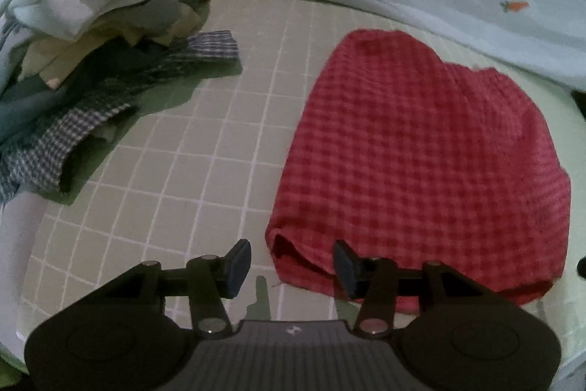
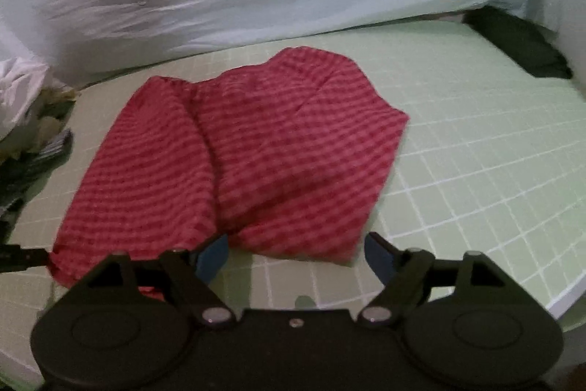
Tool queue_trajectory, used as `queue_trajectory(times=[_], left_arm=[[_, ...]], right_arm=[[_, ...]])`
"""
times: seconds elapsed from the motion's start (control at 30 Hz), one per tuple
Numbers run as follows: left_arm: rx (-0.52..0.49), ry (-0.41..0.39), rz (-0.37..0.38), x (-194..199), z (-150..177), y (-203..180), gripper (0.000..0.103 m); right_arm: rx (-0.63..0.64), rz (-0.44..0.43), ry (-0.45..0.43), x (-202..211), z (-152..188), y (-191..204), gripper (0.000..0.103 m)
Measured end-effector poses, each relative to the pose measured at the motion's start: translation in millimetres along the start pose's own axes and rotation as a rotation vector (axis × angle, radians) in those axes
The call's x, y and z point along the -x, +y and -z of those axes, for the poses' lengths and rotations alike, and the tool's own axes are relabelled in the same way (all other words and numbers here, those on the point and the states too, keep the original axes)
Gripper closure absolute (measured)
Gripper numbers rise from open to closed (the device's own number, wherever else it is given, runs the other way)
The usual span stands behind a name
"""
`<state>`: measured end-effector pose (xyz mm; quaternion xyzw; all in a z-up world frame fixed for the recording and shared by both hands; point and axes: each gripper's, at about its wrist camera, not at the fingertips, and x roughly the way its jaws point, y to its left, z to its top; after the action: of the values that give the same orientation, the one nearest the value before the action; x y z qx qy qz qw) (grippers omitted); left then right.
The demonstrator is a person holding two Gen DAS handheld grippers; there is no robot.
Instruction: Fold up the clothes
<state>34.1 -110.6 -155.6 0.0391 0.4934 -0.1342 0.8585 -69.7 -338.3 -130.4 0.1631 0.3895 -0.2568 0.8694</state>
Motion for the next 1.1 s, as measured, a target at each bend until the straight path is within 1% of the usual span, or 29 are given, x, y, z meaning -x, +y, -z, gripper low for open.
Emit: queue_trajectory(times=[0.1, 0.17, 0.23, 0.27, 0.33, 0.37, 0.4, 0.63, 0.67, 0.7, 0.73, 0.83, 0.87, 0.9, 0.93, 1.0, 1.03, 1.07, 1.1], left_arm=[[-0.022, -0.004, 0.005, -4, -1, -1, 0.055], [-0.02, -0.008, 0.012, -7, -3, 0, 0.059], [0.026, -0.026, 0.025, -5, -2, 10, 0.072], [0.049, -0.036, 0.032, -3, -2, 15, 0.075], [0.095, -0.054, 0.045, 0, -2, 24, 0.089], [0.118, -0.064, 0.052, 1, -2, 29, 0.094], [0.141, -0.073, 0.058, 2, -2, 34, 0.103], [0.303, -0.138, 0.105, 12, -1, 68, 0.103], [0.339, -0.158, 0.065, 15, -1, 77, 0.103], [0.369, -0.175, -0.003, 16, 0, 88, 0.103], [0.389, -0.167, -0.037, 14, 0, 96, 0.103], [0.449, -0.11, -0.076, 6, 0, 118, 0.102], [0.444, -0.098, -0.074, 5, -1, 119, 0.1], [0.42, -0.091, -0.061, 5, -3, 116, 0.091], [0.392, -0.083, -0.04, 4, -4, 110, 0.079], [0.332, -0.064, 0.015, 2, -6, 92, 0.071], [0.302, -0.055, 0.042, 0, -6, 84, 0.069], [0.272, -0.046, 0.054, -2, -7, 76, 0.068], [0.241, -0.037, 0.055, -6, -7, 69, 0.064]], right_arm=[[-0.011, 0.028, 0.019, -3, 7, -3, 0.021], [-0.019, 0.047, 0.032, -5, 11, -5, 0.021], [-0.019, 0.064, 0.034, -5, 14, -4, 0.021], [-0.016, 0.071, 0.035, -6, 14, -3, 0.021], [-0.015, 0.088, 0.034, -7, 15, -2, 0.021], [-0.016, 0.096, 0.034, -7, 16, -1, 0.021], [-0.018, 0.101, 0.035, -6, 16, 0, 0.021], [-0.014, 0.103, 0.041, -7, 18, 8, 0.021], [-0.012, 0.101, 0.04, -8, 17, 9, 0.021], [-0.01, 0.099, 0.039, -8, 17, 11, 0.021], [-0.008, 0.097, 0.038, -8, 17, 12, 0.021], [-0.003, 0.09, 0.035, -9, 16, 17, 0.021], [-0.001, 0.088, 0.034, -9, 16, 19, 0.021], [0.001, 0.086, 0.033, -9, 15, 20, 0.021], [0.003, 0.084, 0.032, -9, 15, 22, 0.021], [0.002, 0.084, 0.033, -9, 14, 22, 0.021], [0.0, 0.086, 0.033, -9, 12, 21, 0.021], [-0.002, 0.087, 0.034, -9, 11, 20, 0.021], [-0.002, 0.089, 0.031, -9, 10, 19, 0.021]])
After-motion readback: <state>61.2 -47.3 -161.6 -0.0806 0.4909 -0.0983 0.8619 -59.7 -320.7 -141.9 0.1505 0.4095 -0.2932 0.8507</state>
